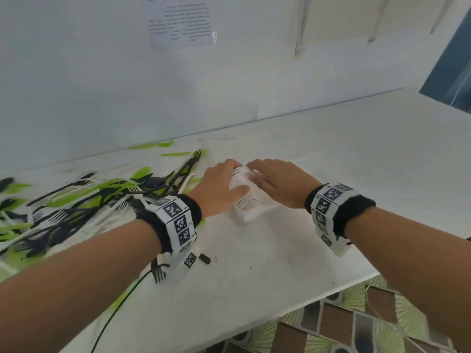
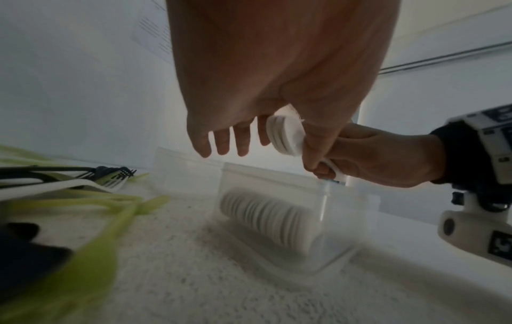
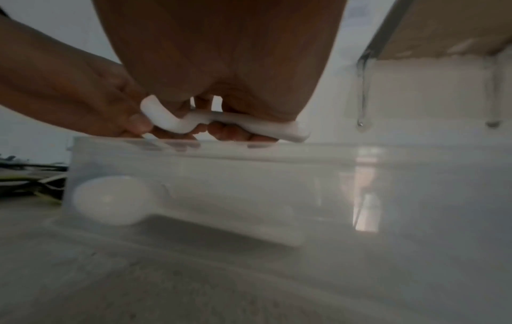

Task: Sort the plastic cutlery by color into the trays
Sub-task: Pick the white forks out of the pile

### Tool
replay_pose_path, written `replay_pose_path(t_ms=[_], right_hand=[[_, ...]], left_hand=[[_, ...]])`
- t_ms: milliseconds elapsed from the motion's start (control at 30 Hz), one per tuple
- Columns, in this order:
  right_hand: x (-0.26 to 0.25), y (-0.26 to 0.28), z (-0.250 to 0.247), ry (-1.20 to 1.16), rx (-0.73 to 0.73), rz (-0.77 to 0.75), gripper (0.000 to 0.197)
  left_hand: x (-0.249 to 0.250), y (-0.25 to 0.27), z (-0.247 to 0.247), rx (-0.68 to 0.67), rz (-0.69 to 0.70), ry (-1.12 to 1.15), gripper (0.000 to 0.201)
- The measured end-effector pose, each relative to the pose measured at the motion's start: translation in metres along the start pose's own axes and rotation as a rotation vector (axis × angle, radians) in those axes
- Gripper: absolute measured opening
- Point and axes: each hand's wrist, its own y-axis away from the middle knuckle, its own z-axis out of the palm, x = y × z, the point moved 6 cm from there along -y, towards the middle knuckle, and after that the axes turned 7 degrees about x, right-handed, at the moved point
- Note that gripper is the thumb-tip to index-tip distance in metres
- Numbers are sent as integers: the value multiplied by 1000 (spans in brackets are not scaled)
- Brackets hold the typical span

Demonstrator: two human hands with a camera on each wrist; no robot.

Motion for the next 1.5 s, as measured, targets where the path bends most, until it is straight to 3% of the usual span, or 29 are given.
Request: replay_pose_path(t_ms=[100, 167, 300, 367, 467, 567, 633, 700, 800, 867, 1067, 1500], right_hand=[[37, 7, 5, -71, -129, 99, 32], [50, 9, 10, -104, -182, 112, 29], [55, 7, 13, -209, -171, 106, 25], [54, 6, 15, -209, -180, 92, 21], [57, 7, 18, -201, -180, 67, 11], [62, 6, 19, -246, -185, 55, 9], [61, 5, 20, -295, -201, 44, 24], [60, 8, 19, -359, -224, 46, 35], [59, 12, 17, -387, -322, 31, 29], [59, 11, 11, -362, -364, 0, 25], [52, 6, -7, -208, -421, -32, 18], [32, -6, -1, -113, -506, -67, 7]], left_hand=[[4, -6, 31, -85, -105, -79, 80], [8, -10, 38, -111, -131, -139, 87], [16, -24, 42, -232, -166, -394, 71], [15, -26, 49, -314, -193, -512, 76], [14, -27, 57, -301, -164, -589, 69], [12, -23, 60, -265, -168, -570, 75], [9, -23, 59, -250, -162, -552, 85], [7, -24, 62, -257, -161, -533, 77], [10, -22, 61, -253, -158, -527, 50], [11, -21, 61, -254, -158, -497, 43], [13, -16, 58, -229, -172, -429, 43], [9, -16, 58, -219, -201, -365, 43]])
